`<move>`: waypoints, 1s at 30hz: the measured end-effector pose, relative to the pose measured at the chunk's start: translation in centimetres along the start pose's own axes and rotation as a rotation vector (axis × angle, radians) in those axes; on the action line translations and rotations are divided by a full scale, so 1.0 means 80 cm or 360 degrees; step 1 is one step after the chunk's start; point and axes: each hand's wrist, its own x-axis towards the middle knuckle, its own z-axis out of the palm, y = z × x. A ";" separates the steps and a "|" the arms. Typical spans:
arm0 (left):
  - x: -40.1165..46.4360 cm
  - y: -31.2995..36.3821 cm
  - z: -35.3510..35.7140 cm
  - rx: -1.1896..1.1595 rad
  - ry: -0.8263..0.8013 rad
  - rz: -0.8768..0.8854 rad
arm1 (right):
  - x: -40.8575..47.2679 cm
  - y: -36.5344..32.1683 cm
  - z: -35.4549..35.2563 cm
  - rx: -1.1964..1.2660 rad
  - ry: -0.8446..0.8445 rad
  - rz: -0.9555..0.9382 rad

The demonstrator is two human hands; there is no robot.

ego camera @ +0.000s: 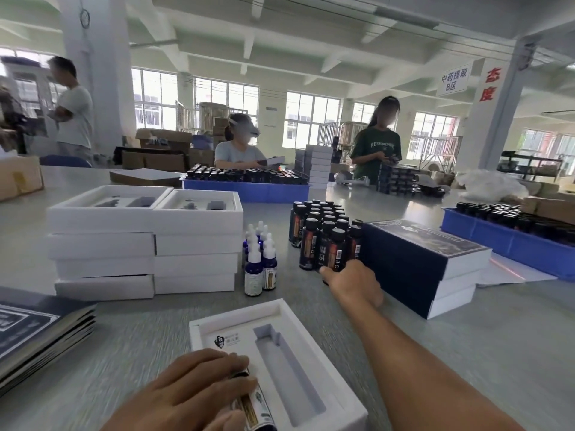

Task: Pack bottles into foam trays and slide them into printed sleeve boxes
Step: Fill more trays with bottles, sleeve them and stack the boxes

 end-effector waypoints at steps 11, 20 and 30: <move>-0.013 0.019 -0.018 -0.0272 -0.0103 -0.0420 | -0.115 0.014 -0.098 0.0376 -0.0399 -0.0688; -0.024 0.021 -0.012 -0.0272 -0.0111 -0.0449 | -0.234 0.007 -0.121 -0.0330 -0.0156 -0.1387; -0.023 0.022 -0.015 -0.0312 -0.0047 -0.0397 | -0.232 0.018 -0.123 -0.0392 -0.0464 -0.1371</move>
